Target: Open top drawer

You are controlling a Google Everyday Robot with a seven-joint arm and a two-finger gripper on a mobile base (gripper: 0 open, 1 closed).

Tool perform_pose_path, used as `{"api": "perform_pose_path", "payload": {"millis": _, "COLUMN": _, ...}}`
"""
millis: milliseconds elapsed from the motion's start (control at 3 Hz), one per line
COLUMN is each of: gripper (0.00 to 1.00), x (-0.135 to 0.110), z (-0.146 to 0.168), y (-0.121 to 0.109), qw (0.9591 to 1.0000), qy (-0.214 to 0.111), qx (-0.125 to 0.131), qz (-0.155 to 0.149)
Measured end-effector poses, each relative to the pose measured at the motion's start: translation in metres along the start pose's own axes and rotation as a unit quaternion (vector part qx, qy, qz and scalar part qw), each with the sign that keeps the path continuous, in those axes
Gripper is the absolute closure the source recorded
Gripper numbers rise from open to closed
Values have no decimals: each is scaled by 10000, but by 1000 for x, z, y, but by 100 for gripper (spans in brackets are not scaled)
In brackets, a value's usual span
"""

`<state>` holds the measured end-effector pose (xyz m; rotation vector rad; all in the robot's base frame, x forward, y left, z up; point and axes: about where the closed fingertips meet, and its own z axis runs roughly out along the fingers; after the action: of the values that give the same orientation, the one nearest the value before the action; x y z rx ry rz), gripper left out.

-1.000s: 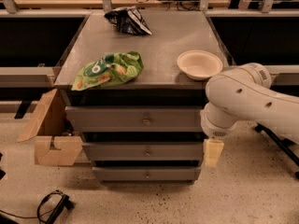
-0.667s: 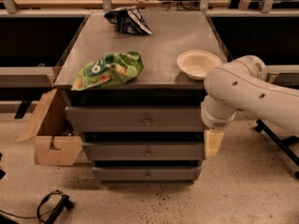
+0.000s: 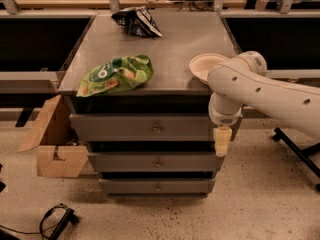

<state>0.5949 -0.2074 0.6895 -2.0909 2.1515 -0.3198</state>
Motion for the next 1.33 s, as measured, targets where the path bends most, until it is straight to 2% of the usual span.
{"api": "perform_pose_path", "payload": {"millis": 333, "gripper": 18, "x": -1, "z": 17, "y": 9, "qw": 9996, "qy": -32, "qx": -271, "qz": 78}}
{"api": "perform_pose_path", "payload": {"millis": 667, "gripper": 41, "x": 6, "z": 30, "y": 38, "qw": 9971, "qy": -81, "qx": -665, "qz": 364}}
{"api": "perform_pose_path", "payload": {"millis": 1333, "gripper": 88, "x": 6, "z": 15, "y": 34, "qw": 9971, "qy": -80, "qx": -666, "qz": 365}}
